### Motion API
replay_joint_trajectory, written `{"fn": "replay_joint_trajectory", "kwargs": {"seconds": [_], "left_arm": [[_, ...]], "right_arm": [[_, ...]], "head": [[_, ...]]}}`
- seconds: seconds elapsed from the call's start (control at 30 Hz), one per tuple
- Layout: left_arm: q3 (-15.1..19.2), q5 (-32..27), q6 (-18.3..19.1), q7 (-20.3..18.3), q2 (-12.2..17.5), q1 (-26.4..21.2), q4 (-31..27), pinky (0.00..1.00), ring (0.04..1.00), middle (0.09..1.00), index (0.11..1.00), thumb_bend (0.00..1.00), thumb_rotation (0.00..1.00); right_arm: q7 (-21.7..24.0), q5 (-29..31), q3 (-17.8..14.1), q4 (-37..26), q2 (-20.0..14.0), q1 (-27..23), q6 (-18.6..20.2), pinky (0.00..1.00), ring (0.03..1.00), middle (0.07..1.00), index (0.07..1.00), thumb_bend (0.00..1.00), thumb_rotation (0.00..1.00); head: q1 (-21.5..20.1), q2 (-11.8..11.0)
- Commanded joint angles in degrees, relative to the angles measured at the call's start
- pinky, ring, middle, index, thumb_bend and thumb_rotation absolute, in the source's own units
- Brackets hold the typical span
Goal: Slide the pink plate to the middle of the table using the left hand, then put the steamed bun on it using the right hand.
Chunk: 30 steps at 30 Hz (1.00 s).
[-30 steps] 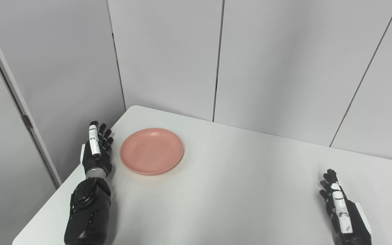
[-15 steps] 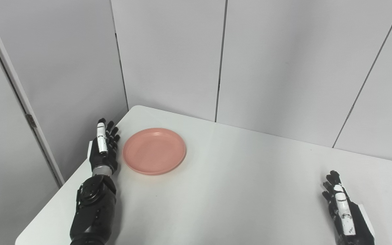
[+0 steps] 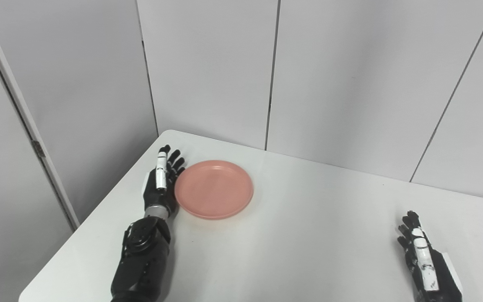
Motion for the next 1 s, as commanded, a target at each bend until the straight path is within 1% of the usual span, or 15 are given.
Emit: {"fn": "replay_joint_trajectory", "kwargs": {"seconds": [0.0, 0.13, 0.2, 0.37, 0.43, 0.5, 0.6, 0.73, 0.83, 0.97], "left_arm": [[-0.77, 0.51, 2.67, -0.48, -0.69, 0.49, -0.75, 0.95, 0.921, 0.929, 0.936, 0.40, 1.00], [-2.47, 0.94, 3.76, -1.14, -1.56, 0.90, -2.72, 0.95, 0.925, 0.931, 0.942, 0.41, 1.00], [-3.32, 1.45, 4.85, -1.12, -1.99, 1.13, -3.85, 0.95, 0.923, 0.931, 0.944, 0.41, 1.00], [-4.71, 1.94, 7.41, -1.58, -2.47, 1.72, -6.04, 0.96, 0.929, 0.938, 0.952, 0.41, 1.00], [-5.16, 1.74, 7.09, -2.75, -2.63, 1.84, -5.96, 0.97, 0.930, 0.940, 0.955, 0.41, 1.00], [-5.69, 1.60, 6.91, -3.86, -2.96, 1.98, -5.90, 0.97, 0.929, 0.940, 0.954, 0.41, 1.00], [-6.25, 1.44, 6.85, -5.06, -3.56, 2.38, -6.33, 0.98, 0.931, 0.943, 0.954, 0.41, 1.00], [-6.93, 1.16, 7.29, -5.87, -4.53, 3.11, -7.90, 0.96, 0.924, 0.940, 0.946, 0.42, 1.00], [-8.14, 1.00, 9.61, -6.56, -5.20, 3.85, -10.16, 0.97, 0.924, 0.937, 0.945, 0.42, 1.00], [-9.26, -0.25, 11.70, -8.89, -5.90, 4.86, -12.26, 0.99, 0.945, 0.965, 0.972, 0.41, 1.00]], "right_arm": [[-0.16, 0.04, -0.09, -0.53, 0.01, 0.40, 0.44, 1.00, 1.000, 1.000, 1.000, 0.16, 1.00], [0.01, 0.06, -0.04, 0.03, 0.04, 0.33, -0.32, 1.00, 1.000, 1.000, 1.000, 0.19, 1.00], [-0.10, -0.15, 0.07, 0.05, 0.16, 0.36, -0.70, 1.00, 1.000, 1.000, 1.000, 0.20, 1.00], [-1.17, -1.06, 0.15, -0.38, 0.75, 0.62, -0.20, 1.00, 0.995, 1.000, 1.000, 0.21, 1.00], [-1.43, -1.33, 0.22, -0.50, 0.88, 0.64, 0.25, 1.00, 0.992, 1.000, 1.000, 0.20, 1.00], [-1.02, -1.17, 0.36, -0.19, 0.87, 0.65, -0.13, 1.00, 0.995, 1.000, 1.000, 0.20, 1.00], [-0.90, -1.16, 0.55, 0.12, 1.06, 0.61, -0.46, 1.00, 1.000, 1.000, 1.000, 0.22, 1.00], [-1.46, -1.96, 0.91, 0.21, 1.35, 0.47, 0.12, 1.00, 1.000, 1.000, 1.000, 0.24, 1.00], [-1.90, -2.70, 1.19, 0.35, 1.56, 0.49, 0.01, 1.00, 1.000, 1.000, 1.000, 0.23, 1.00], [-2.81, -3.32, 1.45, -0.66, 2.16, 0.76, 0.88, 1.00, 0.988, 1.000, 1.000, 0.23, 1.00]], "head": [[-0.24, 0.16], [-0.73, 0.40], [-1.63, 0.76], [-3.52, 1.27], [-4.15, 1.42], [-5.33, 1.72], [-6.27, 1.95], [-7.59, 2.24], [-8.83, 2.49], [-10.44, 2.97]]}}
